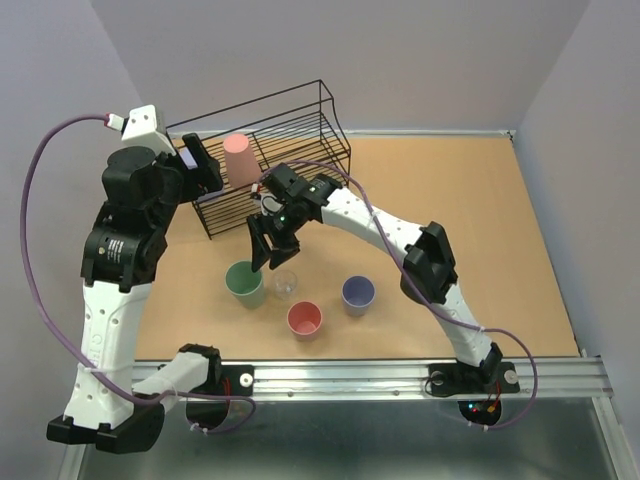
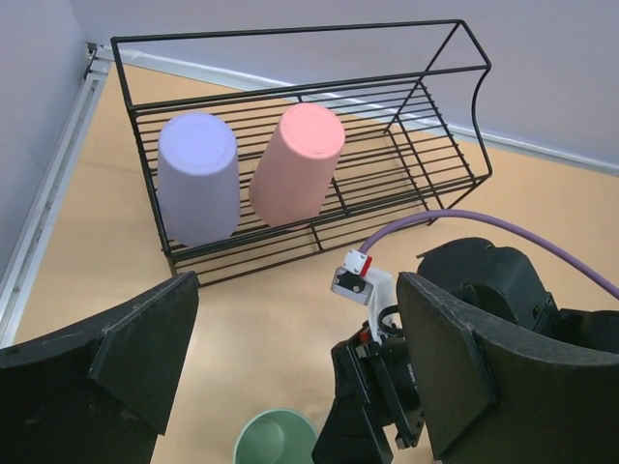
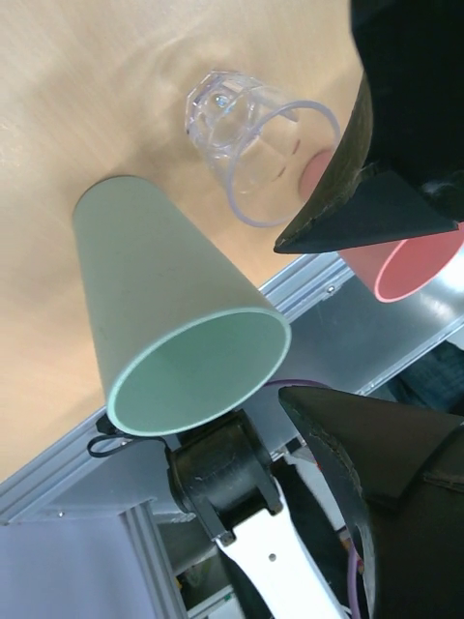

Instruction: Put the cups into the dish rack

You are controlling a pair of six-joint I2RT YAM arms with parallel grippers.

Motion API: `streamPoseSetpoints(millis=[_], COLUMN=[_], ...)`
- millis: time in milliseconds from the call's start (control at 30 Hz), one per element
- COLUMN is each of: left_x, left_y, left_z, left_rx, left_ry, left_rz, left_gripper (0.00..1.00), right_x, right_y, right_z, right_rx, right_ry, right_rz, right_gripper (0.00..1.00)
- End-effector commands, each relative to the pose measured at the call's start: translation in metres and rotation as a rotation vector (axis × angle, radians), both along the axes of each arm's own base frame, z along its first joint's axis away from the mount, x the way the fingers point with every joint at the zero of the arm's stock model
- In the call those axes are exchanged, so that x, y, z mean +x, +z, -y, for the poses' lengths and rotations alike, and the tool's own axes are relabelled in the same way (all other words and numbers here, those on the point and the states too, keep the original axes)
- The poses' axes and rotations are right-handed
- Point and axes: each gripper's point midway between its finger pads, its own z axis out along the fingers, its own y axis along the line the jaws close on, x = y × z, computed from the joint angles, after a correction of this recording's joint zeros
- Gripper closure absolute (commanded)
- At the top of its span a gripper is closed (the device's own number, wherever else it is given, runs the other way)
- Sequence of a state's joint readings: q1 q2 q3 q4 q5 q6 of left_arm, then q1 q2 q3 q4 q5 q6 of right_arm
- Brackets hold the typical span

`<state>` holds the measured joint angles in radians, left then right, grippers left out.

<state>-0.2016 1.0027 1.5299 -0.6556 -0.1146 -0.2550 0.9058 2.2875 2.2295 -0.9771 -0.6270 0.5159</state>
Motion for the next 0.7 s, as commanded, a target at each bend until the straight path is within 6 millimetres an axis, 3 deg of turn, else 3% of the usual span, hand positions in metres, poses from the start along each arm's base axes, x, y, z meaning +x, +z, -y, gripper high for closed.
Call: streamPoseSetpoints(millis=[0, 267, 467, 533, 667], left_x=[-0.007, -0.003, 0.003, 0.005, 0.007], left_y=[0.008, 0.011, 0.011, 0.012, 0.019], left_z=[-0.004, -0.005, -0.004, -0.004, -0.004], left_rx=[-0.006, 0.013, 0.017, 0.023, 0.023], left_ry=[0.018, 0.022, 0.019, 0.019, 0.020], left_rz=[0.033, 0.040, 0.045, 0.048, 0.062], left_gripper=[0.06, 0.06, 0.06, 0.06, 0.06], right_x=[0.001, 0.008, 0.019, 0.022, 0.029], right_y=[-0.007, -0.032, -0.045, -0.043, -0.034], right_z=[-0.021, -0.024, -0.016, -0.014, -0.010], right_rx=[0.022, -0.057, -0.115, -0.121, -0.129], right_ry=[-0.021, -0.067, -0.108, -0.114, -0.128], right_rz=[0.030, 0.092, 0.143, 0.160, 0.210], right_gripper=[0.39, 0.48, 0.74, 0.85, 0.99])
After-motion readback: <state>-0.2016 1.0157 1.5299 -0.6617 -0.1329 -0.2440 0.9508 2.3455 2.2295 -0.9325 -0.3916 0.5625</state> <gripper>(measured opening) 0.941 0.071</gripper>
